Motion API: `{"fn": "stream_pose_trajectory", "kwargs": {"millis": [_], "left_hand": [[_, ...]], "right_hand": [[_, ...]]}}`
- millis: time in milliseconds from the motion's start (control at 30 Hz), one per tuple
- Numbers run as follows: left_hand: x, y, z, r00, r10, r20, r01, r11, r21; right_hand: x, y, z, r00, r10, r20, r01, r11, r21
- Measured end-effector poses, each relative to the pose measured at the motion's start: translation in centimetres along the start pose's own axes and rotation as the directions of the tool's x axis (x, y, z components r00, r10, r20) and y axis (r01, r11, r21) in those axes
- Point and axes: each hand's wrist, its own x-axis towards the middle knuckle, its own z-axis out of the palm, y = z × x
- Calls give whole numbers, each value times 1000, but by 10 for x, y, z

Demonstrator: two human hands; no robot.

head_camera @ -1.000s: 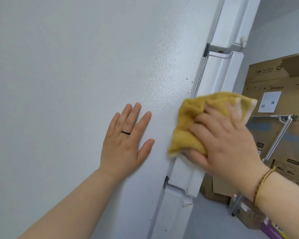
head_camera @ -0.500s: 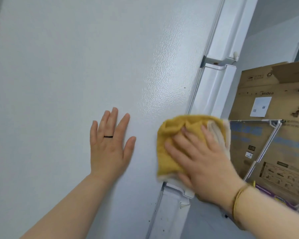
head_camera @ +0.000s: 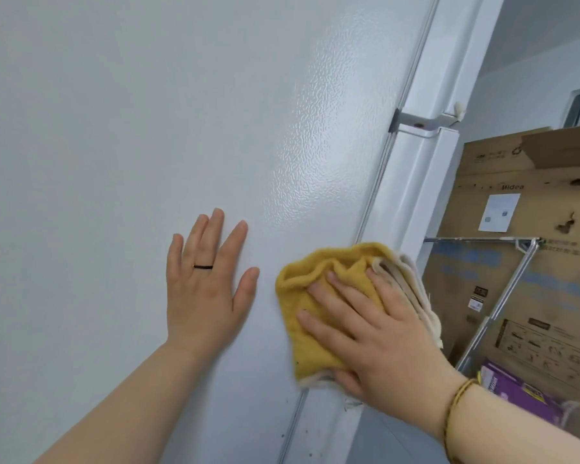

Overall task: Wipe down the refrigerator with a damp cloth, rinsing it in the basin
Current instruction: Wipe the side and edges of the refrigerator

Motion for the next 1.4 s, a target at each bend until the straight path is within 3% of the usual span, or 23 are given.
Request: {"fn": "stream_pose_trajectory", "kwargs": {"millis": [33, 100, 167, 233, 300, 333, 400, 500, 600, 700, 767, 833, 933, 1033, 1167, 1300, 1400], "left_hand": [[0, 0, 0, 1000, -6, 1, 6, 1000, -4], [1, 1, -1, 1000, -10, 11, 10, 1000, -13], [1, 1, -1, 1000, -11, 10, 12, 1000, -22], [1, 1, -2, 1000, -9, 13, 10, 999, -31], [2, 1, -2, 1000, -5, 8, 5, 999, -35], [2, 2, -2, 1000, -3, 0, 3, 999, -35], [2, 2, -1, 1000, -1, -17, 1, 999, -38], [1, 2, -2, 1000, -1, -8, 0, 999, -39], [2, 4, -4, 1000, -15, 11, 15, 999, -51], [2, 5, -5, 999, -17, 32, 20, 997, -72], [2, 5, -5, 999, -13, 37, 15, 998, -63], [2, 4, -6, 999, -16, 51, 19, 998, -63], [0, 4, -8, 996, -9, 91, 17, 997, -81], [-14, 1, -15, 987, -8, 160, 24, 994, -105], [-57, -2, -28, 964, 76, 254, -65, 996, -53], [-91, -4, -33, 947, 3, 322, -12, 1000, 25], [-98, -7, -28, 945, 12, 328, -33, 998, 57]], "right_hand": [[0, 10, -1, 999, -46, -7, 46, 999, 7], [7, 36, -3, 1000, 13, -24, -14, 999, -35], [19, 57, -4, 968, 234, -89, -238, 971, -31], [28, 56, -3, 864, 473, -172, -469, 881, 65], [31, 36, 1, 785, 577, -224, -561, 816, 139], [28, 23, 4, 791, 569, -224, -550, 822, 147], [12, -4, 9, 874, 455, -173, -440, 890, 118], [-22, -19, 6, 987, 145, -62, -137, 983, 126], [-26, 16, 1, 997, -63, -47, 69, 989, 128], [-8, 50, 1, 977, 143, -159, -126, 985, 116], [6, 44, 6, 893, 377, -248, -328, 919, 217], [15, 25, 13, 798, 516, -311, -427, 848, 313], [9, 13, 14, 839, 441, -319, -352, 887, 300], [-16, -1, 14, 922, 295, -251, -218, 931, 291], [-42, -32, 10, 975, 173, -139, -113, 925, 362], [-37, -28, 1, 957, 280, -74, -211, 849, 484], [-40, -55, 9, 931, 355, -88, -290, 864, 412]]}}
